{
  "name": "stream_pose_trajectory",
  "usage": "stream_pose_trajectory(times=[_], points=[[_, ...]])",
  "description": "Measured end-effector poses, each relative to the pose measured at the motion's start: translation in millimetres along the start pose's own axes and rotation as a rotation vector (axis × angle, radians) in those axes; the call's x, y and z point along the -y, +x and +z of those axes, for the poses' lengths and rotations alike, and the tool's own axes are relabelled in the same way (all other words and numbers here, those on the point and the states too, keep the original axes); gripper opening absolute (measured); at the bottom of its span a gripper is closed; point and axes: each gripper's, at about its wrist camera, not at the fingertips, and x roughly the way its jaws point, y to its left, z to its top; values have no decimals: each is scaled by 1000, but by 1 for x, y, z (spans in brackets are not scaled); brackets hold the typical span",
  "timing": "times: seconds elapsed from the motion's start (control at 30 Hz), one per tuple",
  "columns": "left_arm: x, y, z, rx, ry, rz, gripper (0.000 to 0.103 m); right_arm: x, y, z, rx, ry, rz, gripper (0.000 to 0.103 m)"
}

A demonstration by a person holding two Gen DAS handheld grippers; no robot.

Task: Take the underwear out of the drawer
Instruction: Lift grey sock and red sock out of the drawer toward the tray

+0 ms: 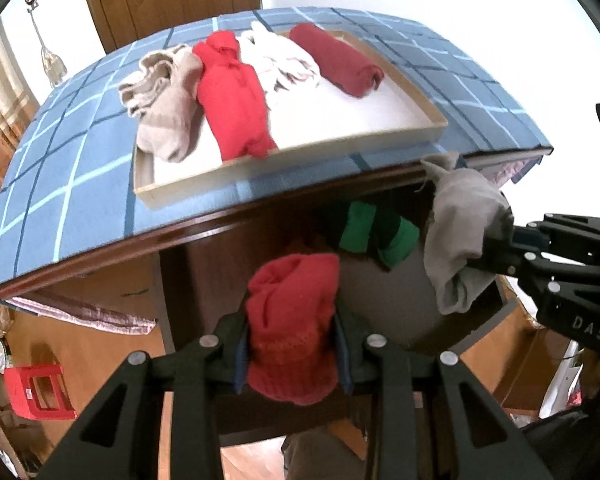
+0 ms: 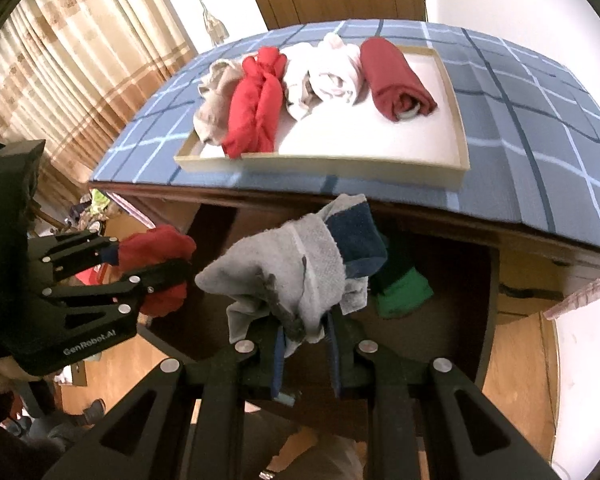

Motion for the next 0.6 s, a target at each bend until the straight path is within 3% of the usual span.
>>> stream_pose_trajectory(times=[0.6], points=[[-26, 0, 87, 118, -29, -23, 32, -5, 4, 78, 117, -20, -28, 20]])
